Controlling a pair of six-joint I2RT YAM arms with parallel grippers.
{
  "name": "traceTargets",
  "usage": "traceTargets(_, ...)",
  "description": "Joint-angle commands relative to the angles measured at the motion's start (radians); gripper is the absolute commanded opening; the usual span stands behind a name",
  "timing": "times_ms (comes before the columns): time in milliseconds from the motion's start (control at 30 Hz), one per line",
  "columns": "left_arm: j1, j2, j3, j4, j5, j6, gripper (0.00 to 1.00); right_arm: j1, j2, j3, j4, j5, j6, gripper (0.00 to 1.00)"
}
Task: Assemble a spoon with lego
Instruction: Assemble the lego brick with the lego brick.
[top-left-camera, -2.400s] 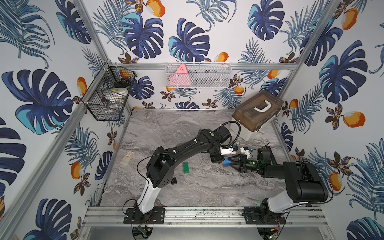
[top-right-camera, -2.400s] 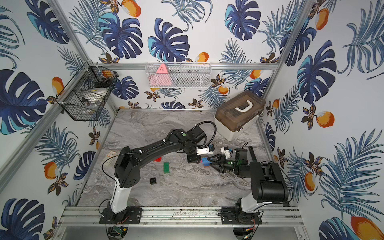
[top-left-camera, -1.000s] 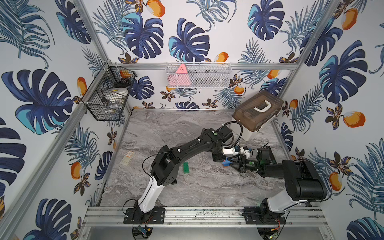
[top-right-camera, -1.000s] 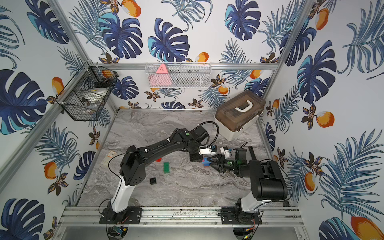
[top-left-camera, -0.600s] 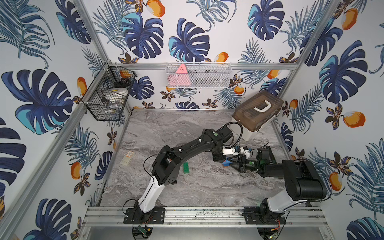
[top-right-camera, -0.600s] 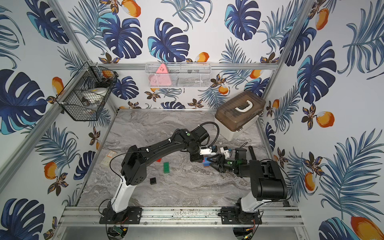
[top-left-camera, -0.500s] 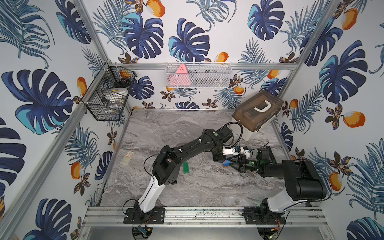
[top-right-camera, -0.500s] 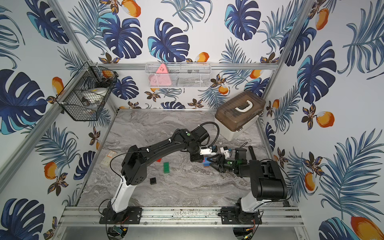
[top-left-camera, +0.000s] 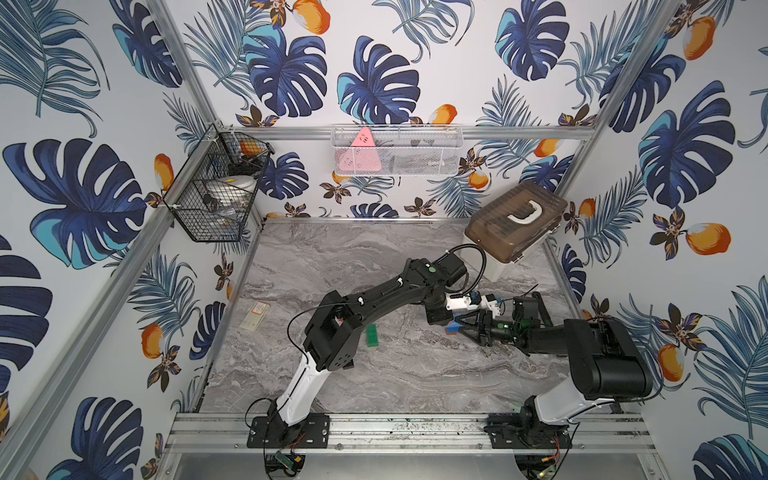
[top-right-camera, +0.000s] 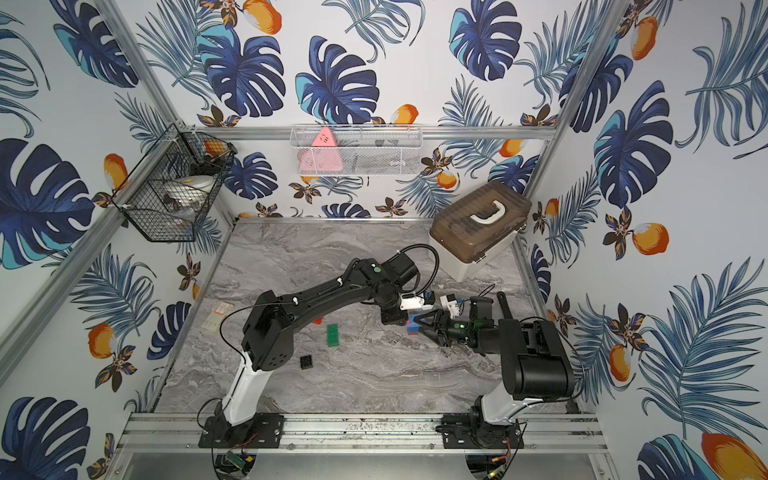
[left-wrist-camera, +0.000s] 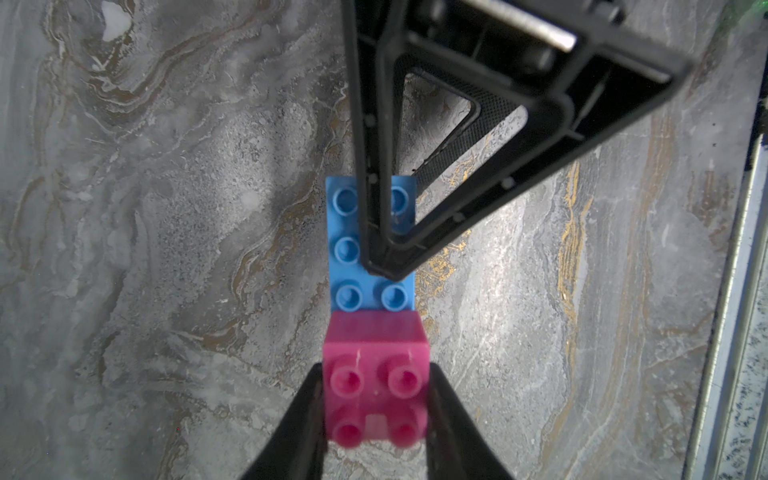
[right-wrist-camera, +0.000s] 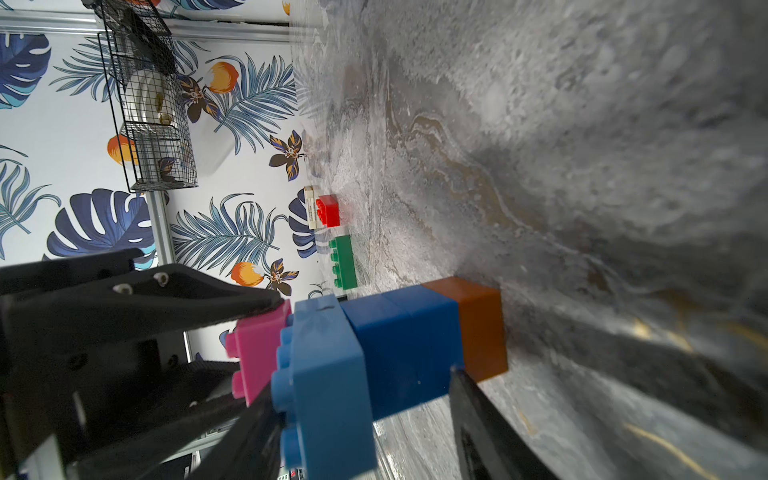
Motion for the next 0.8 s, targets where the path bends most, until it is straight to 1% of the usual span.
traceTargets(0, -0.002, 0.017, 0.031, -0.056, -0.001, 0.027, 0.19, 0.002, 0.009, 0.006, -0.045, 0.021, -0.026, 0.61)
traceTargets(100, -0.002, 0.019, 0.042, -0.065, -0.003, 0.030, 0.19, 0.002, 0.009, 0.008, -0.056, 0.024, -0.034, 0.58)
traceTargets(267, -0.003, 0.016, 0.039, -0.070, 0.000, 0.032, 0.19, 0.002, 0.011, 0.009, -0.060, 0.026, -0.037, 0.56)
traceTargets(400, -0.002, 0.008, 0.021, -0.071, 0.014, 0.045, 0.19, 0.002, 0.016, 0.010, -0.054, 0.024, -0.035, 0.56)
traceTargets(667, -0.010, 0.011, 0.027, -0.093, -0.001, 0.108, 0.20, 0.002, 0.017, 0.014, -0.055, 0.023, -0.035, 0.56)
traceTargets(767, -0.012, 0.015, 0.032, -0.094, 0.014, 0.124, 0.20, 0.002, 0.020, 0.014, -0.057, 0.023, -0.036, 0.55)
